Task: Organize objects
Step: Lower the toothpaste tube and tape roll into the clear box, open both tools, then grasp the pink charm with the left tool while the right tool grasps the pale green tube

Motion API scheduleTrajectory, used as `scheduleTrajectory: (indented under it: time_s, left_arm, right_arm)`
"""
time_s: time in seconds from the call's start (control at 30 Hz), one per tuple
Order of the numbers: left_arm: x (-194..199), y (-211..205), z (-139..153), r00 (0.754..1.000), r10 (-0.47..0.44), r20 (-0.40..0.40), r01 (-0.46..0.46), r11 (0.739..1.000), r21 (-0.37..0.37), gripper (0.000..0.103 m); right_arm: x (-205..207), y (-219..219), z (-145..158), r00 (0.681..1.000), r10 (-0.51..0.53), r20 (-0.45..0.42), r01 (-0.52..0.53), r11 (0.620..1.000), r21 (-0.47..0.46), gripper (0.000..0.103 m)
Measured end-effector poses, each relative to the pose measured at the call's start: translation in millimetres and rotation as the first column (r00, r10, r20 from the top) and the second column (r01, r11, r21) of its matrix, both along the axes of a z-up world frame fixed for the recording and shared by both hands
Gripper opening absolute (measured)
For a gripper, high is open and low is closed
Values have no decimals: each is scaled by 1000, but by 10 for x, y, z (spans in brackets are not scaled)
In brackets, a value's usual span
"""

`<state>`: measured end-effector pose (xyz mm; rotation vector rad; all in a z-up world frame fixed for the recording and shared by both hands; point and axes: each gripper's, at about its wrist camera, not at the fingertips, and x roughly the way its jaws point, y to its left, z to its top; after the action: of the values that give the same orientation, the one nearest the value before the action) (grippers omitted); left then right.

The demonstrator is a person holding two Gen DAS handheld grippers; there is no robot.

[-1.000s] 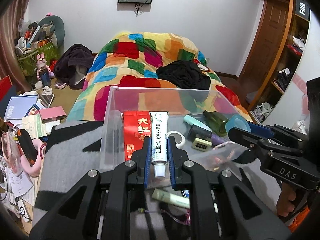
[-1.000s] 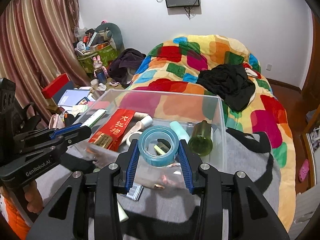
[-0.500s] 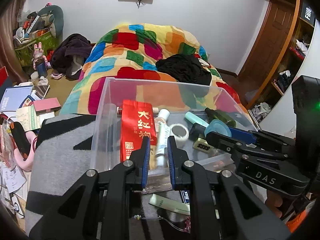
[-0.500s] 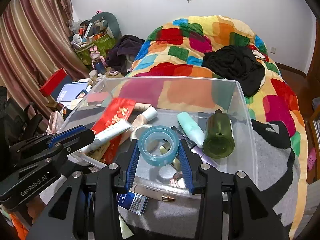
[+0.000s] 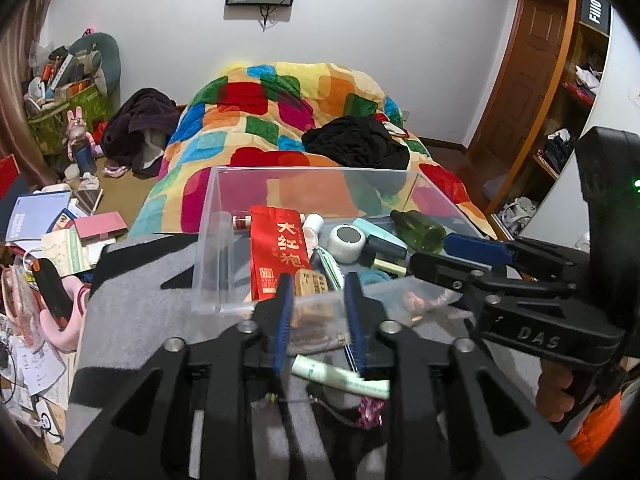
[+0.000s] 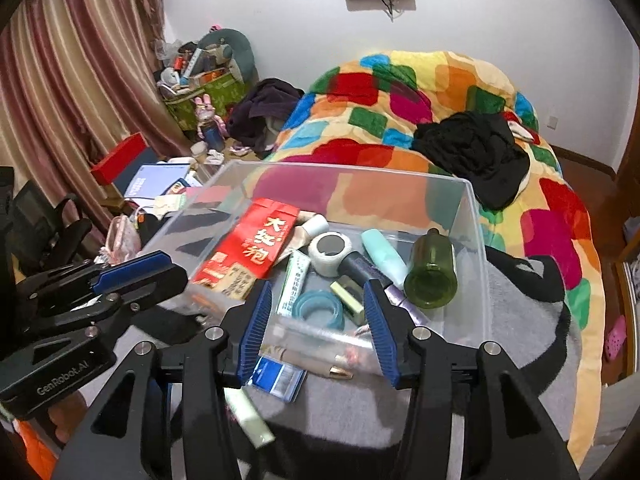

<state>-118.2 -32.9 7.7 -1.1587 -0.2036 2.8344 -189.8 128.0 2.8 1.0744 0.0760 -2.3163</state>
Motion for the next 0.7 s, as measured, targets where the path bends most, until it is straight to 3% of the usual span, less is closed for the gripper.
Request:
scheduleTrajectory:
  time_s: [0.17,0.4,0.5,0.7]
  left_arm:
    - [172,-8,-18,1000,12,-15,-13,1000,-8,46]
    - [360,-67,-168,999,22,26,-22,999,-25,56]
    - [442,-106,-272,998,23,58,-23,1000,-15,57]
    - [535,-74,-472,993,12,118,-13,1000,15,57]
  right_arm:
    - [207,31,20,999,40,5,-40,999,-32,44]
    - [492,-104,-265,992,124,17,-124,990,65,44]
    - [529,-162,-463,986,153,70,-159,982,104,44]
    - [536,-192,-616,974,189,122,-201,975,92,26]
